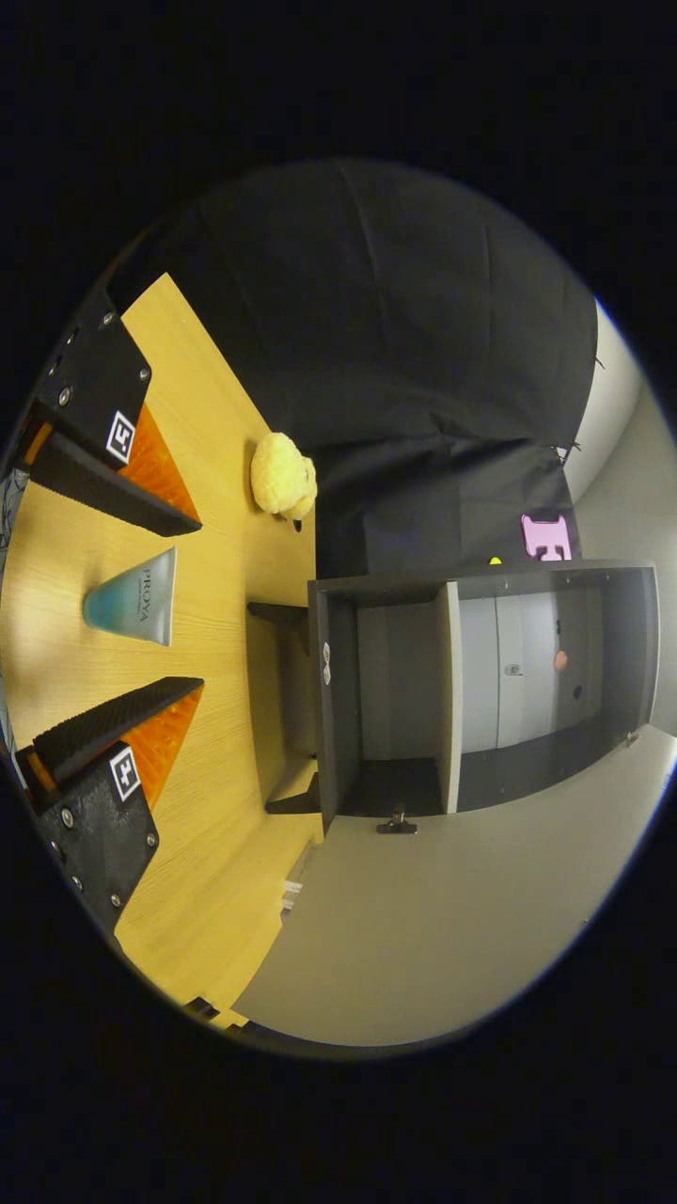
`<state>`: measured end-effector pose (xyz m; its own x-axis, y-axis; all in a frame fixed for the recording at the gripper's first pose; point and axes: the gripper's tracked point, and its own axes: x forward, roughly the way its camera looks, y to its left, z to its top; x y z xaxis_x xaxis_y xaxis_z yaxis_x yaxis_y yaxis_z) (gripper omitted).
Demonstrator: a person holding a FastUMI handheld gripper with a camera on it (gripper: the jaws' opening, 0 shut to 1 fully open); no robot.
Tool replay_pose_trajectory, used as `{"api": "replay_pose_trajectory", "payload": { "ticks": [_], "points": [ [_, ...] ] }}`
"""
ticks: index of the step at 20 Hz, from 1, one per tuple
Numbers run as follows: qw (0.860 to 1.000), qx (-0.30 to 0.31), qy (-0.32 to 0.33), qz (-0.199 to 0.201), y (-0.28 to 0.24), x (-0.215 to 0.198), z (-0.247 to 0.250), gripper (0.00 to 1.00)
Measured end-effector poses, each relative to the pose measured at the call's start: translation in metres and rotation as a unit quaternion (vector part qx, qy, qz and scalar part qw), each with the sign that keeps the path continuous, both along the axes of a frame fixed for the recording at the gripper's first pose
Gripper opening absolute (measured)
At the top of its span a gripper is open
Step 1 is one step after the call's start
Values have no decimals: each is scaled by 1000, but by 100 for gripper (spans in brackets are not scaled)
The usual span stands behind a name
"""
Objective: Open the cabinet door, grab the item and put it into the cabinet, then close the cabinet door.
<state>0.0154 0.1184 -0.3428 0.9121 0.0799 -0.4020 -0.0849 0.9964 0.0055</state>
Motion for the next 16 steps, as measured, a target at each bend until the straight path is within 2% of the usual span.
{"api": "replay_pose_trajectory", "payload": {
  "ticks": [7,9,13,16],
  "points": [
    [998,-16,57,-3,0,-9,-51,89],
    [997,-21,68,-5,-2,-10,-58,81],
    [997,-29,75,0,-2,-12,-58,53],
    [997,-23,76,9,-1,-10,-46,52]
  ]
}}
